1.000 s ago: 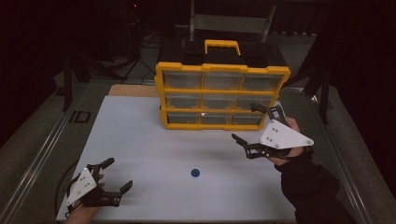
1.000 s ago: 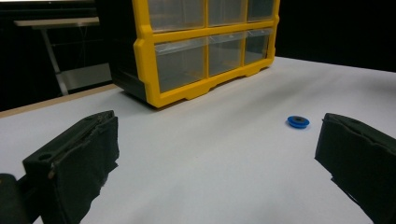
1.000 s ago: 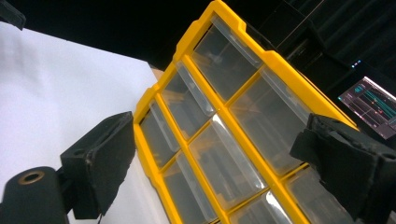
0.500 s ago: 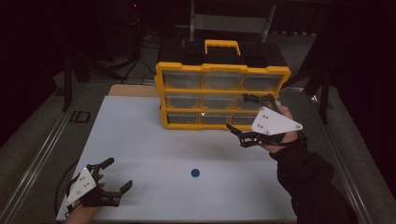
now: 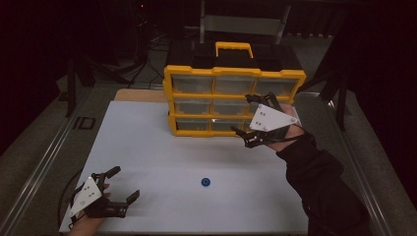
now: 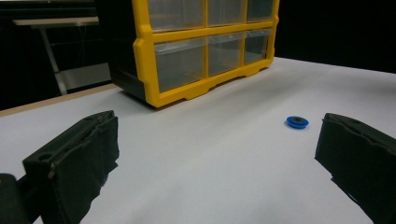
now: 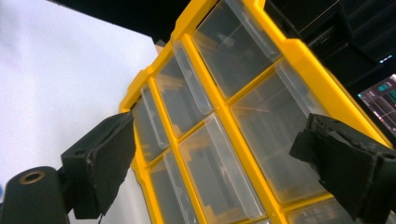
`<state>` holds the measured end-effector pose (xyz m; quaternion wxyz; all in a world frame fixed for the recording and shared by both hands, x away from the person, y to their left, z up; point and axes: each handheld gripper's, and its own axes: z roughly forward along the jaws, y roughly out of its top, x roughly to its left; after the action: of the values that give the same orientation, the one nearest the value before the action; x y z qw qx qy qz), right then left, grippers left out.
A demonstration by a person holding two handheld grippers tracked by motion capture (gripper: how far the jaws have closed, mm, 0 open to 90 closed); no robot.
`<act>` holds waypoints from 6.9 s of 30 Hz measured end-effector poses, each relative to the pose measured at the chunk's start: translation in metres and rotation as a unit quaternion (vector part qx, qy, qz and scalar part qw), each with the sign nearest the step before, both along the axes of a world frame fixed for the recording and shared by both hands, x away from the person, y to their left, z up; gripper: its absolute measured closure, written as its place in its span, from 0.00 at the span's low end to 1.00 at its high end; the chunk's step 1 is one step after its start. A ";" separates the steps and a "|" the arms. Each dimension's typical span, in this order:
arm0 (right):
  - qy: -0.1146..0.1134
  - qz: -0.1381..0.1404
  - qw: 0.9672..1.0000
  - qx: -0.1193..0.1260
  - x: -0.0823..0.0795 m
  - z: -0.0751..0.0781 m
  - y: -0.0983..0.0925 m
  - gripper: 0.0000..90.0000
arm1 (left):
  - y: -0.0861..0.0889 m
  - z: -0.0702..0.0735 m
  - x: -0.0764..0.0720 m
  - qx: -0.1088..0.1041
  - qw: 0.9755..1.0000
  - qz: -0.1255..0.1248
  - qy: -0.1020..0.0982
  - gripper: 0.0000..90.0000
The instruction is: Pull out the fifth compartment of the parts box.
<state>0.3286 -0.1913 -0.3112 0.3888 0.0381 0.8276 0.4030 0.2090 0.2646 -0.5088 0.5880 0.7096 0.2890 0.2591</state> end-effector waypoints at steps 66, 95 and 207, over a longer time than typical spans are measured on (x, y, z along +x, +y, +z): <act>-0.103 0.036 0.984 -0.142 0.068 -0.057 0.035 0.51 | 0.000 -0.001 0.000 0.006 1.000 0.000 0.005 0.00; -0.148 0.073 0.964 -0.207 0.087 -0.061 0.036 0.75 | 0.000 -0.001 -0.001 0.005 1.000 0.000 0.005 0.00; -0.023 0.136 0.972 -0.188 0.027 -0.037 0.028 0.82 | -0.003 0.000 0.001 0.009 1.000 -0.006 0.000 0.00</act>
<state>0.3551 -0.1630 -0.3484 0.3497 -0.1581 0.8768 0.2898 0.2103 0.2617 -0.5084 0.5833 0.7165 0.2825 0.2581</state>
